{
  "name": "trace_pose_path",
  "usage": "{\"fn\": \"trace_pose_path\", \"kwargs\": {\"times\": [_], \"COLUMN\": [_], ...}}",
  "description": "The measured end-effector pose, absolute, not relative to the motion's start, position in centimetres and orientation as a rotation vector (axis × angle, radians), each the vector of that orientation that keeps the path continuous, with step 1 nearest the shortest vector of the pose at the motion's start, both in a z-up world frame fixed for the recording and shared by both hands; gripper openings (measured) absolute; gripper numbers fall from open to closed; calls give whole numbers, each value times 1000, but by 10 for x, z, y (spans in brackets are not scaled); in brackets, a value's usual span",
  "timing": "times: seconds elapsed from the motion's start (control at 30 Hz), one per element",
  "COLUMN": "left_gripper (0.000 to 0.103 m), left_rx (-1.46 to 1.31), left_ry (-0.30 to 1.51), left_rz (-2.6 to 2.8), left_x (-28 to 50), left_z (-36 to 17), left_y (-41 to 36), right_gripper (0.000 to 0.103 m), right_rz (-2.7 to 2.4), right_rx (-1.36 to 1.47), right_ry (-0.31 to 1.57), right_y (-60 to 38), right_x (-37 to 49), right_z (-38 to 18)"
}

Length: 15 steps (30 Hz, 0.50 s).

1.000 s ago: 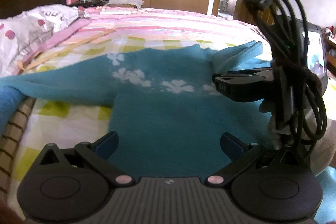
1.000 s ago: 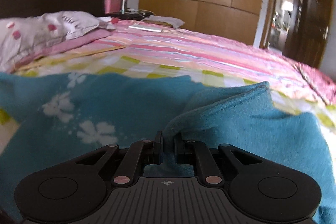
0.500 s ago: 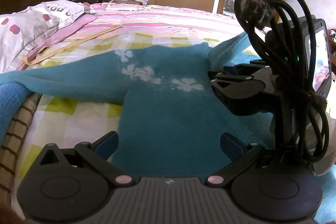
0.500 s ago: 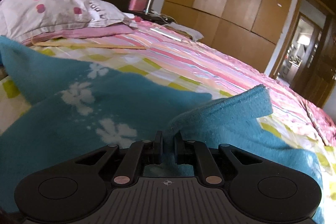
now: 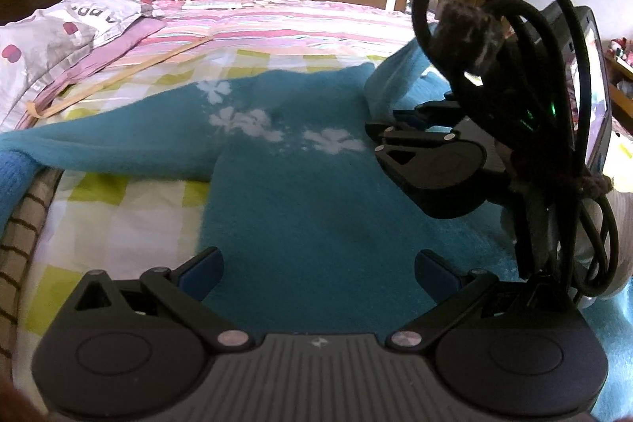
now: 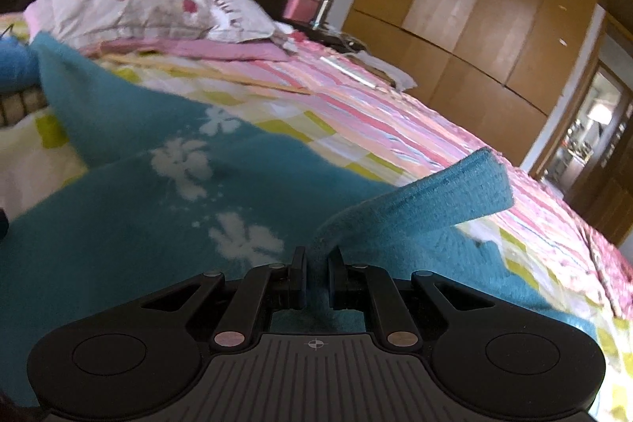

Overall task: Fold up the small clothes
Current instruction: 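Carry the sleeve across the sweater body with the right gripper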

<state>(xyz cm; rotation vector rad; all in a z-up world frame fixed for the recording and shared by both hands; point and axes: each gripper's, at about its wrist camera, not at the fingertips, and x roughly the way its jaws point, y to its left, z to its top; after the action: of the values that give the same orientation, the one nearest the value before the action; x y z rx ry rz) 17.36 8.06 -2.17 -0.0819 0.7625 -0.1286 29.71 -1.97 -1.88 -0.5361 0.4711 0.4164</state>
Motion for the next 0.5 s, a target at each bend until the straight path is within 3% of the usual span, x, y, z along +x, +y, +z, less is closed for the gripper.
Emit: {"fn": "trace_pose_path", "kwargs": {"times": [0.5], "left_gripper": [103], "left_rx": [-85], "left_ry": [752], "left_rz": [-164], "left_x": [170], "left_z": [-17], "left_y": [78], "right_gripper": [14], "right_rz": [473], "right_rx": [-583], "right_ry": [451], "right_y": [-18], "right_x": [290], "right_z": [-12]}}
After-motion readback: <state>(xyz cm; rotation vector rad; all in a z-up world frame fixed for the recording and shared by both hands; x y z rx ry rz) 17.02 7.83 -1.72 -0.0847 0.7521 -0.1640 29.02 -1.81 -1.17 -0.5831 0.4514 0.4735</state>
